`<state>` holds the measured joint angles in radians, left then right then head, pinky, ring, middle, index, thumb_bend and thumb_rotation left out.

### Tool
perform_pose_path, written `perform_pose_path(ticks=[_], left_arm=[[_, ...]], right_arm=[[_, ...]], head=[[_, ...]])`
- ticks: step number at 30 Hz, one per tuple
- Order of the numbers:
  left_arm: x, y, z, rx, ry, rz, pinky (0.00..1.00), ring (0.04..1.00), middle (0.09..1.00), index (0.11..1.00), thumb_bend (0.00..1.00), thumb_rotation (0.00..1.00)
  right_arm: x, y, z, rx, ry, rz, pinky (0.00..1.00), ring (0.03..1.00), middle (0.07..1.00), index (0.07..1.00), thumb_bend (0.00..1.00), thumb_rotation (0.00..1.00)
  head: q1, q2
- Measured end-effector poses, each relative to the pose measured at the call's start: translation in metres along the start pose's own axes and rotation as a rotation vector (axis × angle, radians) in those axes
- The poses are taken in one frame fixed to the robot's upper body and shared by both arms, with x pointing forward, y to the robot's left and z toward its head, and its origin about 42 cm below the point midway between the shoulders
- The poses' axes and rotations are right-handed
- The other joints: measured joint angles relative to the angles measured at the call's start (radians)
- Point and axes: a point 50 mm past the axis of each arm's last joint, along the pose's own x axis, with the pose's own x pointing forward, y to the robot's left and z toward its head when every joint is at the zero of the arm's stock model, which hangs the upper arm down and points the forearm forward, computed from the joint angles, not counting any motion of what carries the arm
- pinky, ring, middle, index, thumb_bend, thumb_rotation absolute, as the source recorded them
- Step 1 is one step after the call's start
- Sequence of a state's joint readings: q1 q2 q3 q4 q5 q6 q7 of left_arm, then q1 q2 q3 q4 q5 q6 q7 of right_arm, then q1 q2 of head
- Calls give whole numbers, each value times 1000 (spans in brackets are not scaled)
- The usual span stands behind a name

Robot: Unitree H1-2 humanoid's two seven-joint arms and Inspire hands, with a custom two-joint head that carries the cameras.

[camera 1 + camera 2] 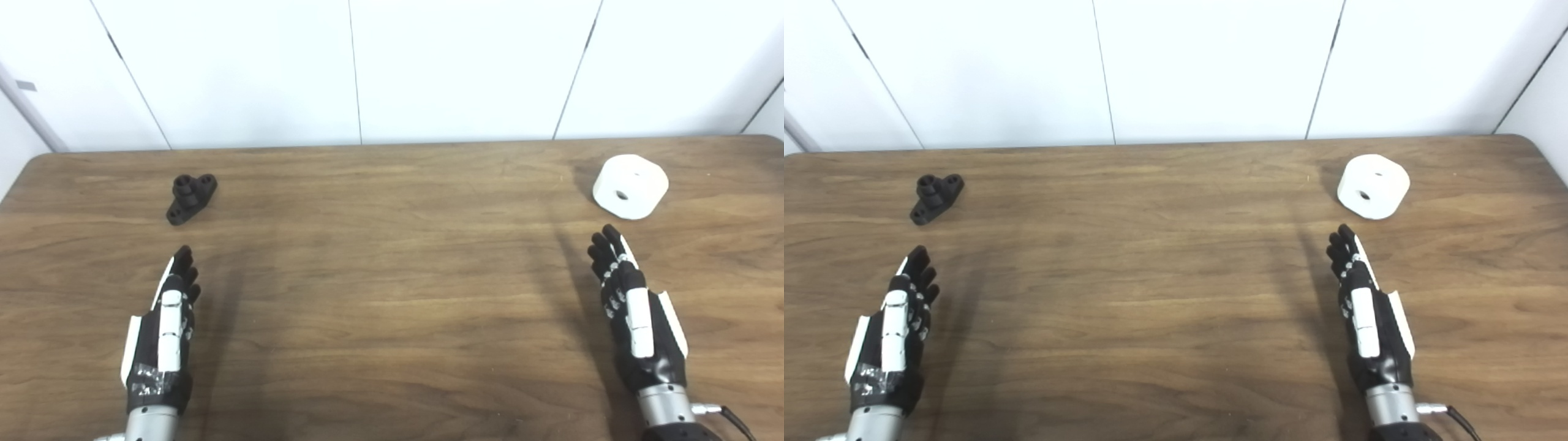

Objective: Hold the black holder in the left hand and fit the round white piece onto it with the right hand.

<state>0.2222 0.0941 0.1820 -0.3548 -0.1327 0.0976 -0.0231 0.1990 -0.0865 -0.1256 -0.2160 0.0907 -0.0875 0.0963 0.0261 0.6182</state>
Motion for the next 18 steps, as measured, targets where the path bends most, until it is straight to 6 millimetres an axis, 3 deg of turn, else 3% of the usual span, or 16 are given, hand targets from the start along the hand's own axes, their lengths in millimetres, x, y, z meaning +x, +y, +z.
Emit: perform_pose_path(ticks=[10,18], left_arm=[[0,0,0,-1,0,1,1000,1000,1000,985,352,934],[0,-6,-1,12,1,-8,1000,1000,1000,975,320,938]], right_arm=[[0,0,0,-4,1,0,1000,971,961,957,565,1000],[0,-2,0,0,-12,-5,1000,978,967,966,551,1000]], head=[[12,2],[133,-55]])
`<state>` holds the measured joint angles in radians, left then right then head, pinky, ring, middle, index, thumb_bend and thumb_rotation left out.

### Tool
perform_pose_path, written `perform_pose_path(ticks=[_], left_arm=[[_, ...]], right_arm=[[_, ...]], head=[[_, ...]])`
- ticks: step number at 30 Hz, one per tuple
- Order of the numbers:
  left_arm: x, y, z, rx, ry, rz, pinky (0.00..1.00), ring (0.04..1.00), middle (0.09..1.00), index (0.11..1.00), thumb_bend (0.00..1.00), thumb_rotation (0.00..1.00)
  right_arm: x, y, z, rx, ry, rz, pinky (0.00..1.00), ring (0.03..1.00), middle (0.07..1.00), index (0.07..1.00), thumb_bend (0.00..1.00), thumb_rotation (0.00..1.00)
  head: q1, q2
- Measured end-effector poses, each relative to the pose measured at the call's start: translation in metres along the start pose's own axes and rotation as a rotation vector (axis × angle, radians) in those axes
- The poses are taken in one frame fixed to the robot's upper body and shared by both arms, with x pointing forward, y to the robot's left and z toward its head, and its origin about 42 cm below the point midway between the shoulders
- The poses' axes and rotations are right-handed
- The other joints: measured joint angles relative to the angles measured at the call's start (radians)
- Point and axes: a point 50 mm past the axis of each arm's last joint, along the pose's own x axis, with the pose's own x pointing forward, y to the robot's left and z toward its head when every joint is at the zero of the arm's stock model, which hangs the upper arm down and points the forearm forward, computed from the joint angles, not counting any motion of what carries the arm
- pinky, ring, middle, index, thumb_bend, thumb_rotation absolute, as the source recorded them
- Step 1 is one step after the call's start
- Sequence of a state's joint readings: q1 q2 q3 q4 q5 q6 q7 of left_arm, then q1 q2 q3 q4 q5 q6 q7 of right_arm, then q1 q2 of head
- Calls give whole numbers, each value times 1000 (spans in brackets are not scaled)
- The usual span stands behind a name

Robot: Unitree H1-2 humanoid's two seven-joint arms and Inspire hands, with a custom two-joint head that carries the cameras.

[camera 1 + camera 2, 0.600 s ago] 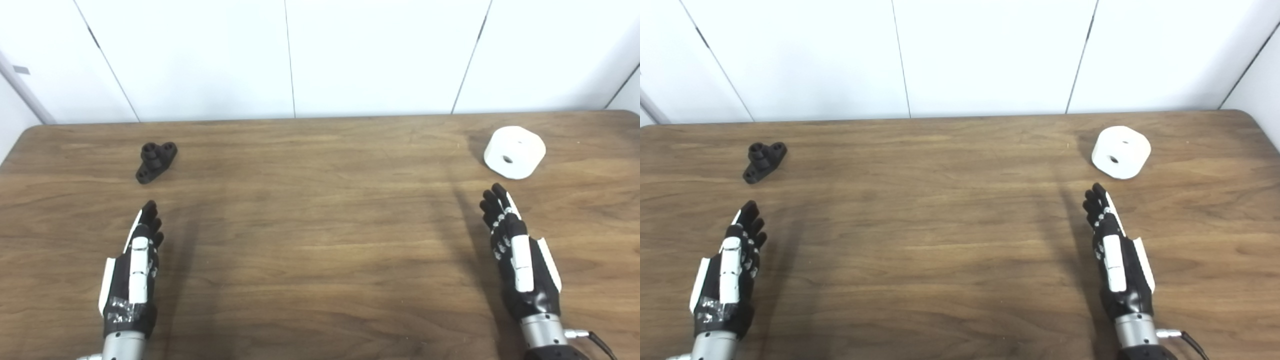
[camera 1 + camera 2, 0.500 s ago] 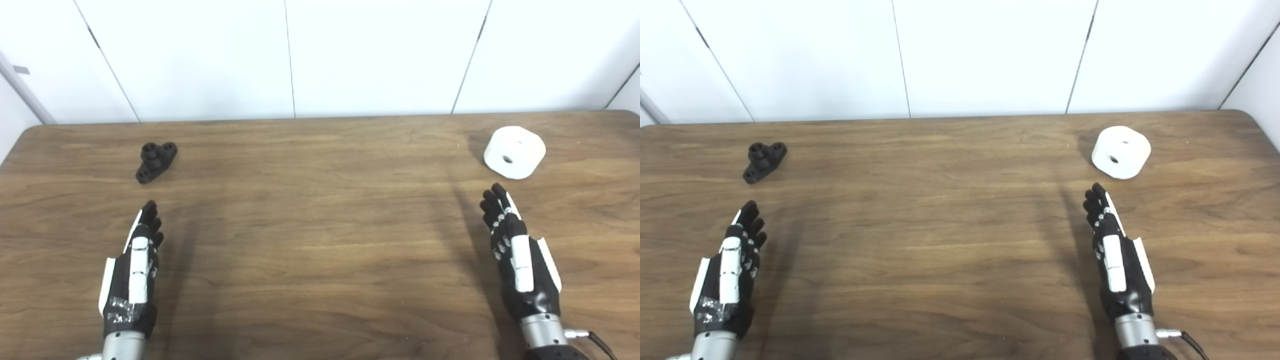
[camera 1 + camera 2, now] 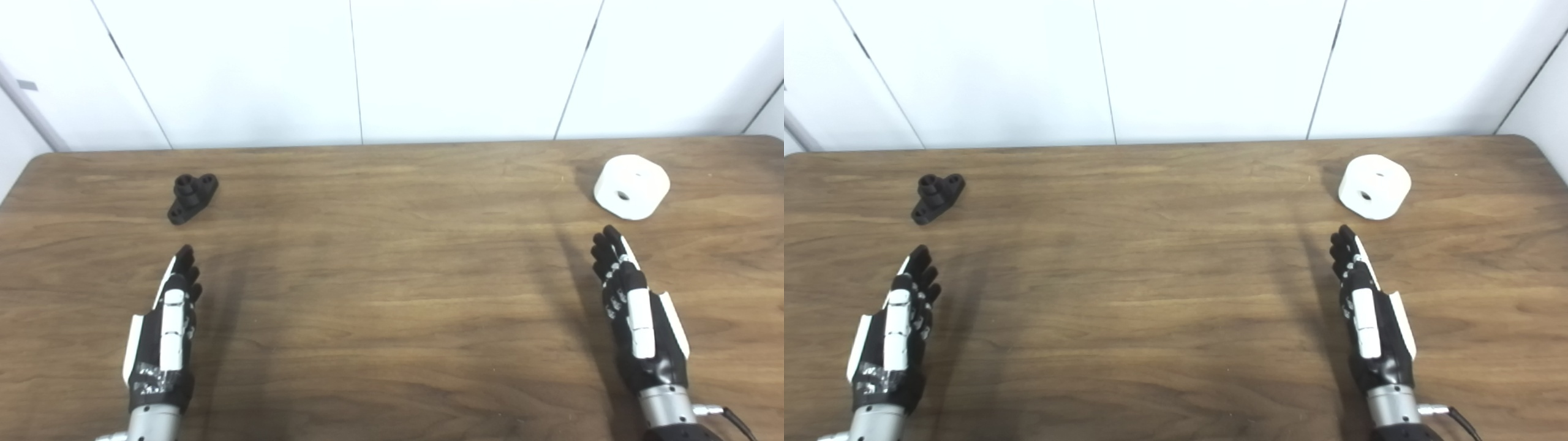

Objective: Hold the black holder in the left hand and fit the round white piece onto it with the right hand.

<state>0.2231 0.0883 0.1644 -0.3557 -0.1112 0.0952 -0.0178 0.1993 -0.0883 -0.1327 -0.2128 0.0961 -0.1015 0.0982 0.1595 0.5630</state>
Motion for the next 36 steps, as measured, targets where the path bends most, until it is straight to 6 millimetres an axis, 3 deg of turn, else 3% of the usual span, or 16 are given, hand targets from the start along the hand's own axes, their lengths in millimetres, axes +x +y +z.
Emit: perform_pose_path(ticks=[6,10,18,23,25,29,33,36], left_arm=[[-1,-9,-2,24,4,-13,1000,1000,1000,972,369,934],[-2,-12,-5,22,-15,-19,1000,1000,1000,973,334,915],[-3,-13,-11,42,-11,-19,1000,1000,1000,972,349,911],[-3,-14,-13,48,-12,-20,1000,1000,1000,986,425,858],[-3,-14,-13,51,-13,-20,1000,1000,1000,982,431,809],[-3,-13,-11,96,-9,2,1000,1000,992,970,475,576],[-3,-11,1,226,13,56,945,961,964,930,574,333],[-2,-2,15,247,17,99,984,973,959,928,624,249]], right_arm=[[0,-5,0,17,-19,3,1000,1000,985,984,554,1000],[1,-7,-1,28,-21,19,1000,1000,992,985,573,1000],[2,-12,-1,18,-32,28,1000,1000,992,974,619,1000],[2,-12,-1,-3,-40,29,1000,1000,976,959,630,1000],[3,-12,-1,-2,-41,29,1000,1000,974,957,633,1000],[3,-13,-1,-2,-42,29,1000,1000,968,958,620,1000],[4,-14,-2,10,-44,22,1000,994,959,948,635,1000],[4,-15,-2,11,-44,18,1000,987,953,941,640,994]], head=[[87,-61],[107,-86],[91,-95],[83,-94],[77,-92],[61,-87],[58,-83],[54,-81]])
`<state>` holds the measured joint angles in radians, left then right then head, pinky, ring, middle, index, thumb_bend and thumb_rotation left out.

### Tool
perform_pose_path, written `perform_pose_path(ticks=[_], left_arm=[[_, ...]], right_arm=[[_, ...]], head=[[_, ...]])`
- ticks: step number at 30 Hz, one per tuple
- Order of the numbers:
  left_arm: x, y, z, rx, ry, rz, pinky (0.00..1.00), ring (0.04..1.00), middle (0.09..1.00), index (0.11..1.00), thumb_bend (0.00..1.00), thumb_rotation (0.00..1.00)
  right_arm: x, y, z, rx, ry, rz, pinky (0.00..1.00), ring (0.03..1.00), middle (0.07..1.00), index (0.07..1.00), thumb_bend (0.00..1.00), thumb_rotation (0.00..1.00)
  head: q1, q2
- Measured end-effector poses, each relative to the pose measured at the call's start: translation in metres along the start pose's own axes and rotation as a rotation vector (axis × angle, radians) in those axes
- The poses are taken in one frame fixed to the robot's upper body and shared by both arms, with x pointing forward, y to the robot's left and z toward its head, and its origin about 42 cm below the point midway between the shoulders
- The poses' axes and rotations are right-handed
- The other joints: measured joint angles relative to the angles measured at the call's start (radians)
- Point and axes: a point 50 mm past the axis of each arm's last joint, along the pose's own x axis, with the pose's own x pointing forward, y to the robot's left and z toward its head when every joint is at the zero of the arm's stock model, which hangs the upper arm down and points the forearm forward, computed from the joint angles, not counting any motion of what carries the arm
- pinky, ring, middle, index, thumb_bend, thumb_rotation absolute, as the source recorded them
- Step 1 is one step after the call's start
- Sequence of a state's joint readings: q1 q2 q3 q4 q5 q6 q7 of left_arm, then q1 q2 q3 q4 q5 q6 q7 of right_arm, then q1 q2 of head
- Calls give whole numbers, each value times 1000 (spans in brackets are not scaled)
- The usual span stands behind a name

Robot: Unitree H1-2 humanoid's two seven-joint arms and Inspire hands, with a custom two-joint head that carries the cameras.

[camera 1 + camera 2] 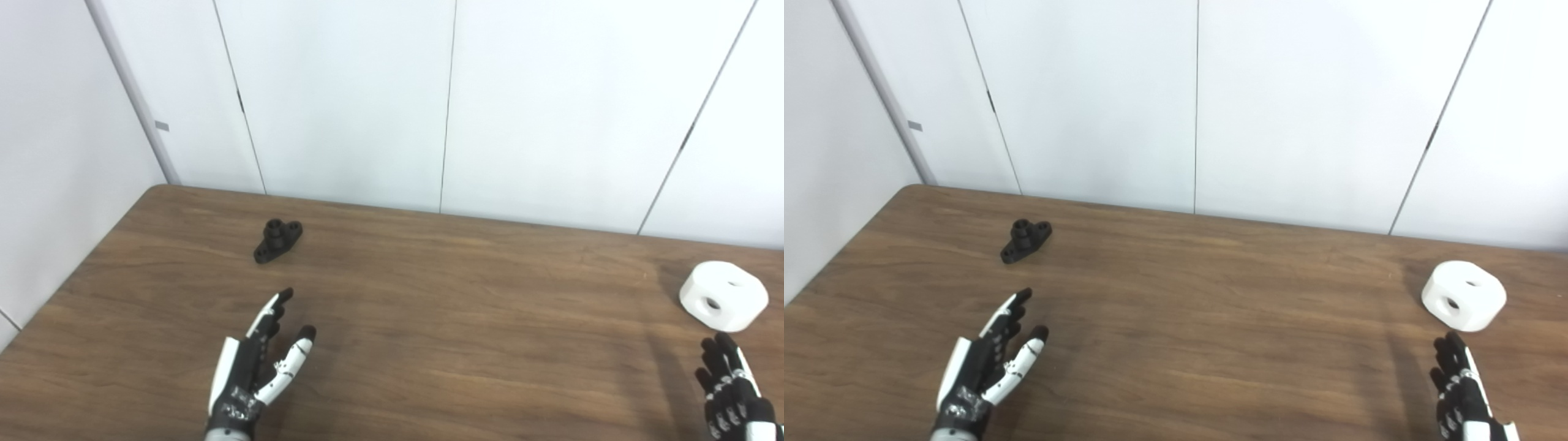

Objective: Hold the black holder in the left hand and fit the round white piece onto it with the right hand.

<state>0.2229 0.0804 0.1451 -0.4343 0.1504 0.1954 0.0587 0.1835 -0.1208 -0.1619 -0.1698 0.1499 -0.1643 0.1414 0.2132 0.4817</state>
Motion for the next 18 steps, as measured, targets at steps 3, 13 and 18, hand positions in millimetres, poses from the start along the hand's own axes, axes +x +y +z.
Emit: perform_pose_path(ticks=[3,13,18], left_arm=[[5,12,1,18,21,42,986,967,947,919,662,210],[51,48,17,305,29,152,876,902,898,861,864,278],[78,56,13,430,64,187,862,919,909,842,878,279]], right_arm=[[0,-2,0,-2,2,-8,1000,982,958,948,623,991],[0,-5,-3,-19,11,-14,1000,976,953,947,623,999],[1,-5,-3,-20,8,-19,1000,983,953,950,622,1000]], head=[[-3,0],[-6,-2],[-8,-2]])
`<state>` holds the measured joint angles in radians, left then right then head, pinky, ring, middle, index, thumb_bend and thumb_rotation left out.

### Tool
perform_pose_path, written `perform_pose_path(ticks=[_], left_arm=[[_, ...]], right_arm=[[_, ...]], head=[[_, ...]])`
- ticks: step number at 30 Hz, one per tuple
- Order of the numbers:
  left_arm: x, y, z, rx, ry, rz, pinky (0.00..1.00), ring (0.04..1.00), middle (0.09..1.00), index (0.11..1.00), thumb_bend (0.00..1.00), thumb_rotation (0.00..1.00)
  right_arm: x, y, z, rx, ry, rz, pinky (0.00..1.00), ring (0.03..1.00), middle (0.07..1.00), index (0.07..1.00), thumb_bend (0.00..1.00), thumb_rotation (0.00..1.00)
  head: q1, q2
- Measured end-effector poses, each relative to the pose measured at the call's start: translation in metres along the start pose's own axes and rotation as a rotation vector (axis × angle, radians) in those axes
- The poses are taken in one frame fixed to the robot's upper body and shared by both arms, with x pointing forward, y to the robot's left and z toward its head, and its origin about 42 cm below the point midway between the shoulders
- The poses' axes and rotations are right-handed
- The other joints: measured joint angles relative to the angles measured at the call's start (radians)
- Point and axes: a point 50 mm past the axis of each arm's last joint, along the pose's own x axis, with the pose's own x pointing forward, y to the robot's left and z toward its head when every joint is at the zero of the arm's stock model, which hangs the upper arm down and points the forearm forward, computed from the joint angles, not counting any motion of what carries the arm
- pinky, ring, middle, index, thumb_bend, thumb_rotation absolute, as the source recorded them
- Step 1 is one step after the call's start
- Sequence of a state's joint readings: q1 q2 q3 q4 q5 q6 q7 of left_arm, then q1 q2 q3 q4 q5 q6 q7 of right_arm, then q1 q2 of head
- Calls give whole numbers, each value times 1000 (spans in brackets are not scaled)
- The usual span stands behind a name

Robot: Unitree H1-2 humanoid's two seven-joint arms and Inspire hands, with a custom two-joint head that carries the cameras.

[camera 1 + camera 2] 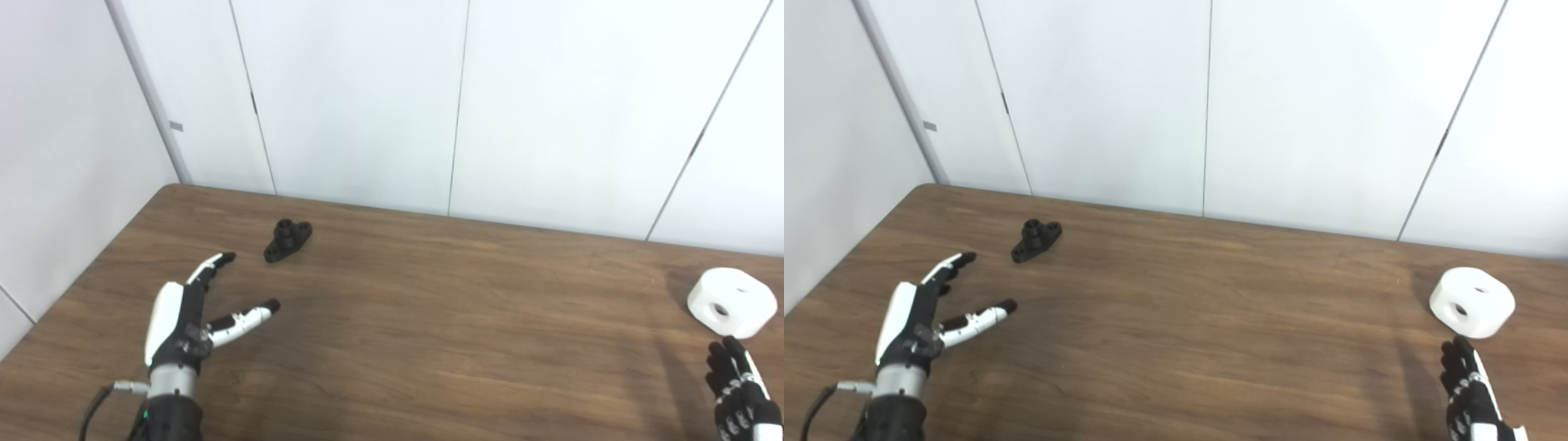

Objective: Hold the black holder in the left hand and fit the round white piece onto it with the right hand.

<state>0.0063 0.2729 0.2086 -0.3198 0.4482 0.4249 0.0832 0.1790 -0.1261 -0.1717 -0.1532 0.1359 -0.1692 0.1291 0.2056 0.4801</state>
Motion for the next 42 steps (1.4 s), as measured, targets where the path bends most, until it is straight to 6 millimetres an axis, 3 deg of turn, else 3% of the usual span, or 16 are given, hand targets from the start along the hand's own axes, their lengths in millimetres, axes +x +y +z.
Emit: perform_pose_path(ticks=[15,25,27,30,38,42], left_arm=[[69,-22,-21,146,84,-4,866,937,903,820,914,352],[108,-39,-12,185,74,-7,875,942,902,798,925,334],[114,-44,-12,192,73,-12,960,939,903,797,933,344],[124,-50,-12,223,68,-33,996,951,915,798,919,350],[152,-55,7,250,50,-30,1000,955,909,787,933,342],[155,-62,9,269,52,-46,1000,956,911,785,934,355]], right_arm=[[1,1,-1,-30,2,-10,1000,964,936,936,624,998],[1,2,0,-41,-10,-17,1000,947,927,932,637,1000],[2,2,0,-43,-18,-17,1000,940,929,934,640,1000],[2,3,0,-45,-24,-15,1000,938,934,936,606,1000],[4,5,1,-58,-53,-10,1000,929,921,932,590,1000],[4,5,1,-57,-55,-14,1000,934,920,930,600,1000]], head=[[-8,3],[-14,0],[-17,0],[-18,0],[-23,0],[-26,0]])
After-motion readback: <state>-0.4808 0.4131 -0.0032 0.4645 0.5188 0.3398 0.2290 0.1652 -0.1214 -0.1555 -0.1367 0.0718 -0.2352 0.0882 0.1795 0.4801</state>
